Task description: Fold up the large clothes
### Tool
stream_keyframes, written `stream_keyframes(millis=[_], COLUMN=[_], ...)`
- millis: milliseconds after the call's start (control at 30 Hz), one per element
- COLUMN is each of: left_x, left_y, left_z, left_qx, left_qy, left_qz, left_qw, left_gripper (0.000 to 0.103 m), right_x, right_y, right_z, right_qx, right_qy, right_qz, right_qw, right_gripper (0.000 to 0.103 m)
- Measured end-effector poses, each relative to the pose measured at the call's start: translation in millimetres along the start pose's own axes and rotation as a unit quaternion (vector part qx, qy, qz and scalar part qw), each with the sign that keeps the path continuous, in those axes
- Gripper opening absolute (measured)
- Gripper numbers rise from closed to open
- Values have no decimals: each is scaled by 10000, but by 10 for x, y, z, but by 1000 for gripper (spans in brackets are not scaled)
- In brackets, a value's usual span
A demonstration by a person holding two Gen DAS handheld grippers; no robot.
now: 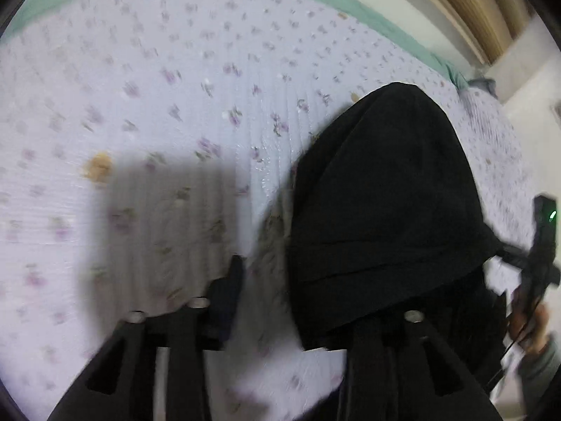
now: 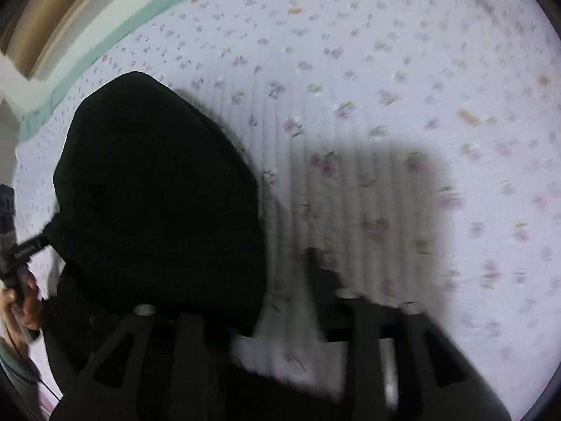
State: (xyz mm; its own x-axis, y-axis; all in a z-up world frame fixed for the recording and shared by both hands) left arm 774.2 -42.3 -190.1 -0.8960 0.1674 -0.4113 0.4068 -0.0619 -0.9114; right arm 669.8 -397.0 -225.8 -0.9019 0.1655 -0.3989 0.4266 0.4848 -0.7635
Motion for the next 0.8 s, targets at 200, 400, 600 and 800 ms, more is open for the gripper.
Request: stream_keyframes(millis=[200,400,600,800], left_x=[382,425,543,537], left_y=[-609,-753,-750,-729], left_z=[-34,-11,407,358], left_qx=[550,471,501,488], left_qy=[242,383,1436,1155], left_qz=[30,-87,-310,-251], left_qw=[9982,9981,9879,9918], left_gripper=[52,52,52,52], right_x=[251,291,21,-647], right_y=[-541,-913,-893,-388], right_z=[-201,-394,-704,-776], right_qx=[-263,-253,-543,-1088], right_qy=[-406,-662,-928,-1054], right_qz=[-111,175,382,90], right_qw=[9988,9973,9935,9884], right_gripper=[61,66,66,66])
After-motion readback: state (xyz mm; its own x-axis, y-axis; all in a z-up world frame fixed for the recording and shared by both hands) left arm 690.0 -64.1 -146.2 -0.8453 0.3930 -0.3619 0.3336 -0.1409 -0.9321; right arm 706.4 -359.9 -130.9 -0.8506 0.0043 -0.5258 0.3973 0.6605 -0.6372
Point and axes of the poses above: each gripper's, at about its wrist camera, not at the fingertips, and y roughly the way its jaws point, z to its right, x to its underside, the point moved 1 cm from there along y, roughly the way its jaws point, and after that the axes turned 13 degrees about -x, right-handed, at the moved point
